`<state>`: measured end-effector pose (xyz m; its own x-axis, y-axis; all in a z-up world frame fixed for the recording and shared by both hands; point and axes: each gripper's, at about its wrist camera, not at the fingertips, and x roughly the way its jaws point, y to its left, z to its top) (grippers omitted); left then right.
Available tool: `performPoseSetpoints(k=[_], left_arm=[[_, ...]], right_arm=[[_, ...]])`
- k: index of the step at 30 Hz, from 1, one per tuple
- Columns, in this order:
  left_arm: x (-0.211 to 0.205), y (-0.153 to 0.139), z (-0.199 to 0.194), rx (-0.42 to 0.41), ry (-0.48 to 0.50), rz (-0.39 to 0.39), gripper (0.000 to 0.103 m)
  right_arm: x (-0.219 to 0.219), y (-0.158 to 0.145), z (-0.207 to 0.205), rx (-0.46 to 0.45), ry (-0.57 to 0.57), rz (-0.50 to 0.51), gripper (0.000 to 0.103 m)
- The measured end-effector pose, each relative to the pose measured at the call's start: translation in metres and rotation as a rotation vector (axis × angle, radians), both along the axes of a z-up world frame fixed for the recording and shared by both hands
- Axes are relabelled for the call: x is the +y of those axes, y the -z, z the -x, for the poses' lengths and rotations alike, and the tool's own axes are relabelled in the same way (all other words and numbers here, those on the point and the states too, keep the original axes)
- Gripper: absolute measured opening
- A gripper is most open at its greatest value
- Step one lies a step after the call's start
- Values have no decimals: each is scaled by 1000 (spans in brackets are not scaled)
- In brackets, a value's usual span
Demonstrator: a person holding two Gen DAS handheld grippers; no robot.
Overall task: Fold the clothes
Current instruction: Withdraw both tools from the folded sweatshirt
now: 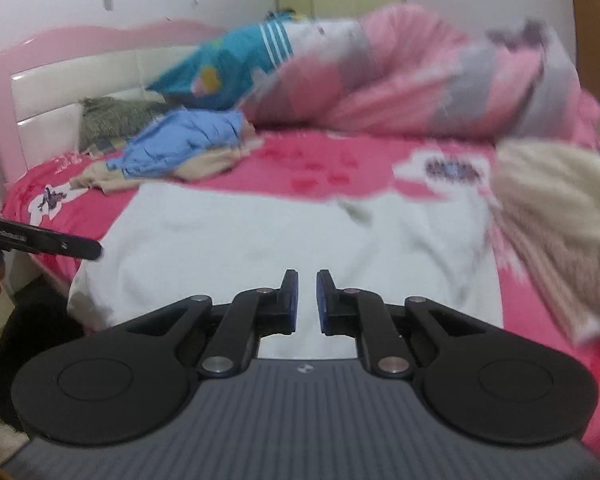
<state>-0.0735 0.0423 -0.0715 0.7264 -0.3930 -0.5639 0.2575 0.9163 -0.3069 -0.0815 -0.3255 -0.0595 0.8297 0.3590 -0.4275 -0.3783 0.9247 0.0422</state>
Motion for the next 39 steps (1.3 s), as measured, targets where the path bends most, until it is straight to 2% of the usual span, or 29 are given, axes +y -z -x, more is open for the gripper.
performPoseSetpoints(k=[2, 3, 7, 10, 12, 16, 20, 22, 26, 28, 29, 31, 33, 37, 39], left_arm=[[-3, 15, -12, 58, -36, -13, 54], [-3, 21, -16, 78, -50, -14, 50], [12, 19, -8, 78, -42, 41, 54], [30, 8, -1, 45, -48, 78, 55], [45, 3, -2, 25, -89, 103, 56], [80, 6, -9, 45, -206, 172, 56], [110, 17, -8, 79, -291, 264, 55], [121, 22, -3, 84, -315, 282, 55], [135, 26, 6, 72, -336, 276, 55], [140, 24, 5, 55, -334, 268, 55], [141, 22, 2, 43, -327, 264, 55], [141, 17, -7, 6, -297, 259, 55], [137, 10, -25, -26, -259, 258, 55], [120, -5, -74, -120, -180, 234, 55], [112, -4, -104, -139, -184, 211, 55]], right_arm=[[2, 13, -12, 29, 2, 17, 11], [3, 20, -17, 46, 4, 27, 12], [-1, 57, -25, 159, 36, 82, 16], [-3, 47, -20, 146, 35, 64, 19], [2, 38, -21, 115, 28, 57, 20], [31, 20, -25, 51, -84, 0, 27], [77, 10, -41, 53, -204, -45, 27], [106, 11, -50, 53, -258, -52, 27], [163, 38, -56, 126, -349, -30, 27], [188, 60, -41, 162, -408, 32, 29], [195, 62, -27, 128, -460, 63, 29], [199, 59, -12, 152, -575, 57, 29], [197, 49, -11, 131, -568, 63, 27], [179, 23, -38, 68, -450, 4, 27], [170, 11, -58, 35, -375, -36, 28]])
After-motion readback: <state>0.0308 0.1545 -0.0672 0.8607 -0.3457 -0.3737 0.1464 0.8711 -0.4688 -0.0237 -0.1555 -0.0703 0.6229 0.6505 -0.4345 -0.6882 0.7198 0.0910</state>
